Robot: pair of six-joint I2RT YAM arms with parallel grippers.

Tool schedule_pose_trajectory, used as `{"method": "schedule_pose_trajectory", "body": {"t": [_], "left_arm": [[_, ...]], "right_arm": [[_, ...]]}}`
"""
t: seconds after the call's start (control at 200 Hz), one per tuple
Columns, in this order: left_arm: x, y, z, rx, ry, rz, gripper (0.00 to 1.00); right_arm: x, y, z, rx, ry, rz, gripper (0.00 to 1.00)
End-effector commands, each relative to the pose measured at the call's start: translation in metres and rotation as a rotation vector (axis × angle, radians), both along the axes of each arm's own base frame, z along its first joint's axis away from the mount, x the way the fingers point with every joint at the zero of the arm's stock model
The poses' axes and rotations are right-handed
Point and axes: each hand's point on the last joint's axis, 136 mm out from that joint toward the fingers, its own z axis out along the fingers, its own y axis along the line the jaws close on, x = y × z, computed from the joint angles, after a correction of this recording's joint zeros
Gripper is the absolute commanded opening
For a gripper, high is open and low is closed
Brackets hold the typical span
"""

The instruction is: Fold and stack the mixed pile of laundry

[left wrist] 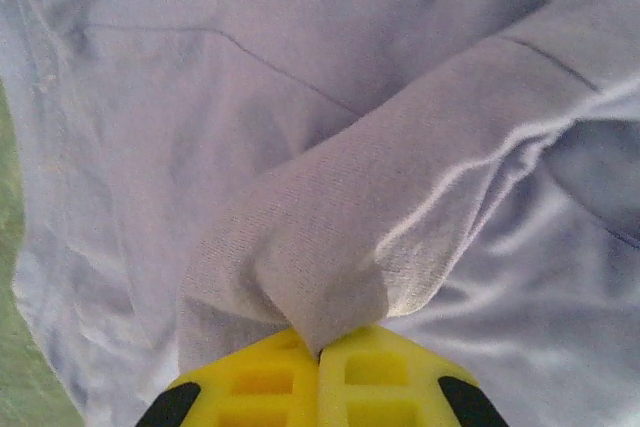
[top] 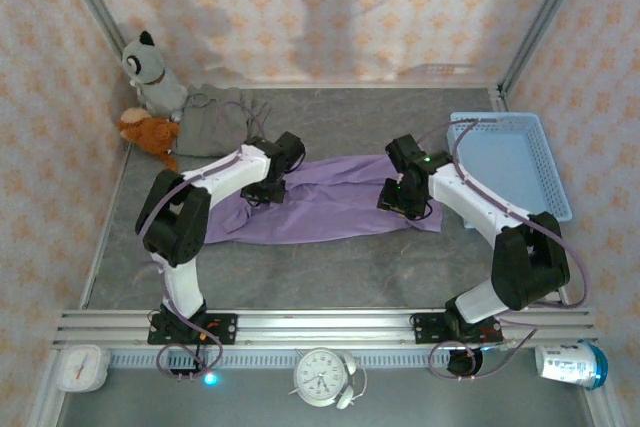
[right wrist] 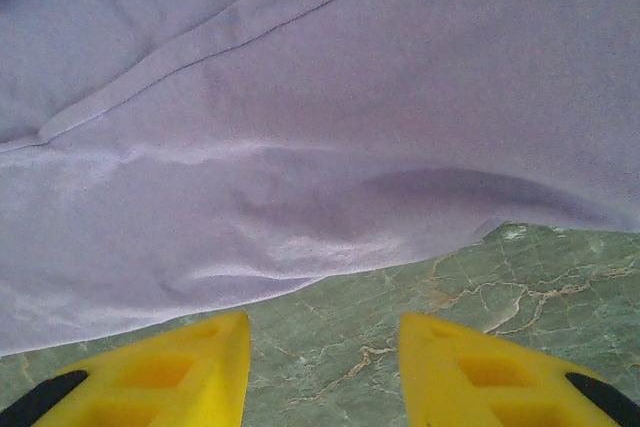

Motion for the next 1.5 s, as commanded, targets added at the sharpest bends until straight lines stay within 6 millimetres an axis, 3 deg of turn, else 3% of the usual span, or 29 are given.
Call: {"method": "schedule_pose_trajectory", "body": {"t": [0.0, 0.145, 0.25, 0.27, 0.325, 0.405, 0.43, 0.46, 0.515, 0.721, 0.866, 1.006, 1.241, 1.361, 1.496], "left_arm": [[-0.023, -0.018, 0.011, -0.184, 0.038, 0.114, 0.0], [-0.045, -0.047, 0.0, -0.404, 0.069, 0.252, 0.0], [-0.061, -0.055, -0.007, -0.433, 0.083, 0.273, 0.0], [-0.064, -0.059, -0.008, -0.441, 0.091, 0.268, 0.05], [-0.071, -0.074, -0.01, -0.489, 0.123, 0.244, 0.42], [-0.074, -0.081, -0.005, -0.517, 0.129, 0.226, 0.54], [-0.072, -0.075, -0.001, -0.505, 0.106, 0.232, 0.56], [-0.068, -0.067, 0.005, -0.484, 0.072, 0.236, 0.67], [-0.062, -0.047, 0.017, -0.455, 0.013, 0.269, 0.69], [-0.056, 0.047, 0.034, -0.359, -0.131, 0.473, 0.66], [-0.06, 0.084, 0.021, -0.328, -0.15, 0.573, 0.49], [-0.063, 0.094, -0.006, -0.317, -0.126, 0.624, 0.35], [-0.058, 0.099, -0.04, -0.265, -0.104, 0.629, 0.32], [-0.054, 0.1, -0.044, -0.259, -0.105, 0.619, 0.24], [-0.056, 0.104, -0.043, -0.231, -0.102, 0.604, 0.18]], "right_arm": [[-0.006, -0.007, 0.0, -0.029, 0.002, -0.014, 0.44], [-0.007, -0.008, -0.002, -0.031, 0.004, -0.012, 0.44], [-0.007, -0.007, -0.003, -0.03, 0.007, -0.011, 0.44], [-0.006, -0.007, -0.002, -0.028, 0.006, -0.011, 0.44], [-0.005, -0.006, -0.003, -0.027, 0.009, -0.011, 0.44], [-0.003, -0.003, -0.003, -0.023, 0.012, -0.006, 0.44], [-0.002, -0.002, -0.003, -0.02, 0.012, -0.004, 0.44], [0.0, 0.0, -0.002, -0.015, 0.008, 0.0, 0.44], [0.003, 0.004, 0.001, 0.0, -0.005, 0.005, 0.44], [0.01, 0.046, 0.007, 0.053, -0.046, 0.104, 0.44], [0.012, 0.096, 0.009, 0.107, -0.086, 0.21, 0.44], [0.014, 0.162, 0.014, 0.232, -0.138, 0.326, 0.45], [0.004, 0.26, -0.001, 0.309, -0.109, 0.503, 0.43], [-0.004, 0.287, -0.017, 0.295, -0.065, 0.554, 0.41], [-0.006, 0.294, -0.037, 0.275, -0.019, 0.543, 0.41]]}}
